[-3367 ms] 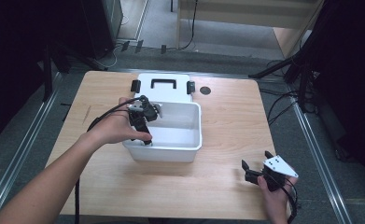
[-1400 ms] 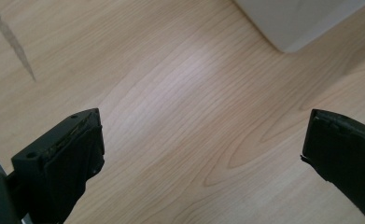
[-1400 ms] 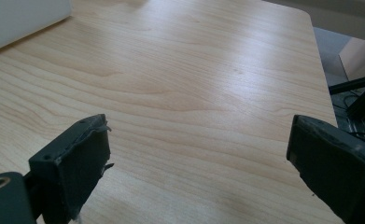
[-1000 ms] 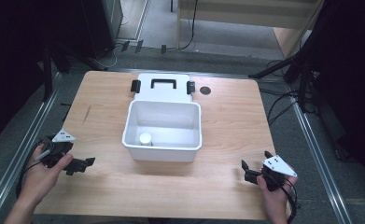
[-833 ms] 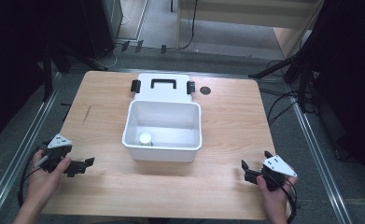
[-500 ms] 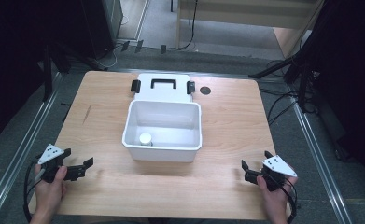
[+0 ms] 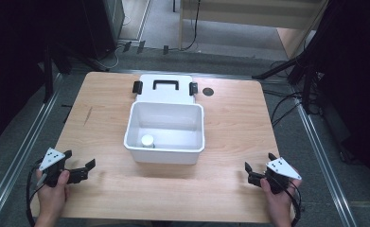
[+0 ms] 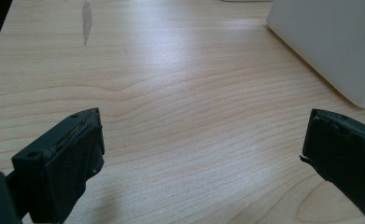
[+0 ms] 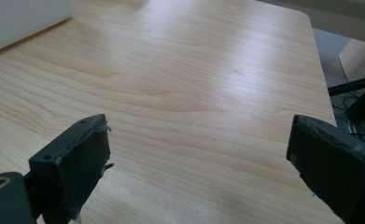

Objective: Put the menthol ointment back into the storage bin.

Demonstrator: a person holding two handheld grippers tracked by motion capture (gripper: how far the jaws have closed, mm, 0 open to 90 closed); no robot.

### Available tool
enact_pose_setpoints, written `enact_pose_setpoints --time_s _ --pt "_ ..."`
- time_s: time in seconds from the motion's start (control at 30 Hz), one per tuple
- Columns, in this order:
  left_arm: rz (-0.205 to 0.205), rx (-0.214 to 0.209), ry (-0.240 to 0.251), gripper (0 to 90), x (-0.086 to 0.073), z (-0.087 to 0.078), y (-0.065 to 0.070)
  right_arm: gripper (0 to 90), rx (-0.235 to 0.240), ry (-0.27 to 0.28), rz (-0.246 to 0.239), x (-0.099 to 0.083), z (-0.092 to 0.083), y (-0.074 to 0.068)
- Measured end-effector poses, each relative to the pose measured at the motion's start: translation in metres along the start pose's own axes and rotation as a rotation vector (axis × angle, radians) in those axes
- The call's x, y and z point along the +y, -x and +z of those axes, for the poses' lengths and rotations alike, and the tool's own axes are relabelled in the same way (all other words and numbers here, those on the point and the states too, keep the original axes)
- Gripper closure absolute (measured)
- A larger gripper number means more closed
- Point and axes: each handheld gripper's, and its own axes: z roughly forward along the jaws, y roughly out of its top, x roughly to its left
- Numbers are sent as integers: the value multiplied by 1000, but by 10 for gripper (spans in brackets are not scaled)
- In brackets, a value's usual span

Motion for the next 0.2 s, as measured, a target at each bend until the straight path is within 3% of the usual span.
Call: enact_pose_setpoints --time_s 0.2 --pt "-18 1 3 0 0 1 -1 63 2 4 4 0 0 0"
